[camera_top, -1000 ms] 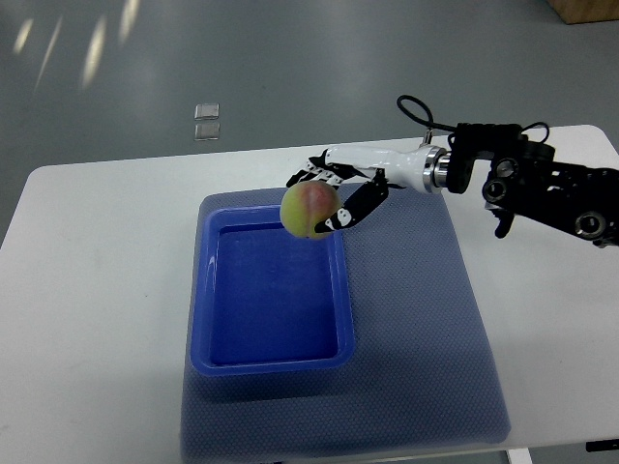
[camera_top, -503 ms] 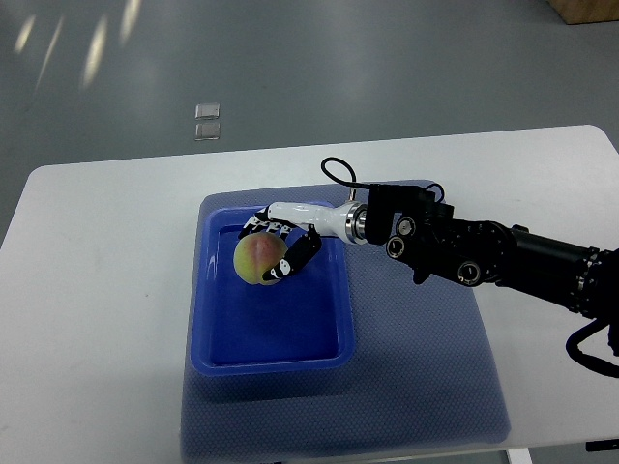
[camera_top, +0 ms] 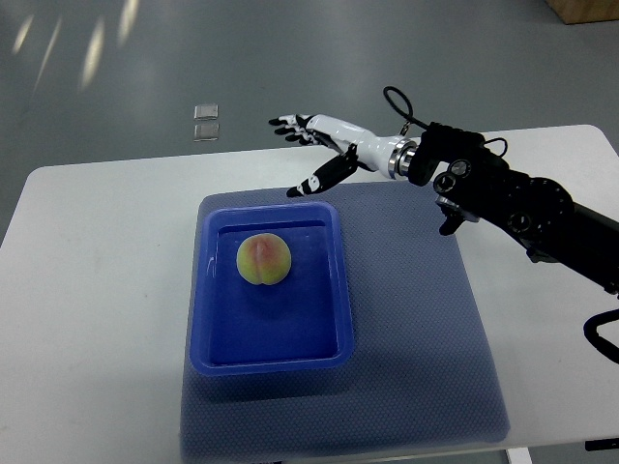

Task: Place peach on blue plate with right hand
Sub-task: 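Open the right hand and raise it away from the peach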

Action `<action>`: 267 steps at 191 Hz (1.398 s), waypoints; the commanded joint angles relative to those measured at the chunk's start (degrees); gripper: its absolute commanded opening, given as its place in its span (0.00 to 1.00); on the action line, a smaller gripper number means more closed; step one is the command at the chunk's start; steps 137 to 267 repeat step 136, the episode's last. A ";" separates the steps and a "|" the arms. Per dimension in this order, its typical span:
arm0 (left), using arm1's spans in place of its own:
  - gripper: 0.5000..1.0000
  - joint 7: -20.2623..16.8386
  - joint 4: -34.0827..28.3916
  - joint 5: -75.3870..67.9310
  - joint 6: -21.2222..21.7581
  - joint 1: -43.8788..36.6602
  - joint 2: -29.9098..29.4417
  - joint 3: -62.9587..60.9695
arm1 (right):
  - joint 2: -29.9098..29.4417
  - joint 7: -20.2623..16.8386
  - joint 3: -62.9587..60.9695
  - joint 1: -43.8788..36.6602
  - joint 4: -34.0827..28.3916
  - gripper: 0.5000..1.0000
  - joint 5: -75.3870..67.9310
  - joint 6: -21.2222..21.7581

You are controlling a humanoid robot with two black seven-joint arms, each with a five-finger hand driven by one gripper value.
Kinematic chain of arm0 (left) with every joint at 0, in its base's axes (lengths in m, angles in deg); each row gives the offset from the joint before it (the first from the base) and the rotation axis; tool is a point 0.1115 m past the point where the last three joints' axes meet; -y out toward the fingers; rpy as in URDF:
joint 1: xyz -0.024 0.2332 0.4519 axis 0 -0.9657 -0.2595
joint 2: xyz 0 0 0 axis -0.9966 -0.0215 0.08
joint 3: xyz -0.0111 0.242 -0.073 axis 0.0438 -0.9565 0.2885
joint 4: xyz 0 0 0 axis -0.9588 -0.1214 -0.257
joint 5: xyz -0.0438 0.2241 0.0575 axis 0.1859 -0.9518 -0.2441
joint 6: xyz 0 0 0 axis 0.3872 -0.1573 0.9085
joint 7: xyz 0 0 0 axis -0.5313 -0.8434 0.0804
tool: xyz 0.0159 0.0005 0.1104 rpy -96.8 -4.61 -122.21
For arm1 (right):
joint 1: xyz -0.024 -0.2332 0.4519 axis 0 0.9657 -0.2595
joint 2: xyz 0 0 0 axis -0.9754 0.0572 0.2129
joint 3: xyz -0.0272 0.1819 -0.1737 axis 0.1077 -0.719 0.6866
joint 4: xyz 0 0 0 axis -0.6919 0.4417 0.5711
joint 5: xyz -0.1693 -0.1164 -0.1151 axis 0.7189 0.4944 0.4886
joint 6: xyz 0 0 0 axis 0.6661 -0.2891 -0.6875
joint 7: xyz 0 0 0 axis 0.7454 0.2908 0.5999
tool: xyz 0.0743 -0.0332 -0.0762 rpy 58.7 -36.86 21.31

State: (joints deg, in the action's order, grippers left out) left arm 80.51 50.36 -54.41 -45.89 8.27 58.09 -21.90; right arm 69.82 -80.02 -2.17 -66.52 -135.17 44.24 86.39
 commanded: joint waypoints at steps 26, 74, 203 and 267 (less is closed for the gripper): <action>1.00 0.00 0.18 -0.10 0.08 0.00 0.00 0.04 | -2.73 7.35 -29.01 15.11 1.09 0.86 -18.97 0.31; 1.00 0.00 0.27 -0.10 0.34 0.00 0.00 0.04 | -6.43 8.50 -33.14 19.94 8.56 0.87 -49.29 7.60; 1.00 0.00 0.27 -0.19 0.43 0.00 0.00 -0.05 | -8.53 8.50 -33.05 20.91 9.00 0.87 -50.35 13.05; 1.00 0.00 0.27 -0.19 0.43 0.00 0.00 -0.05 | -8.53 8.50 -33.05 20.91 9.00 0.87 -50.35 13.05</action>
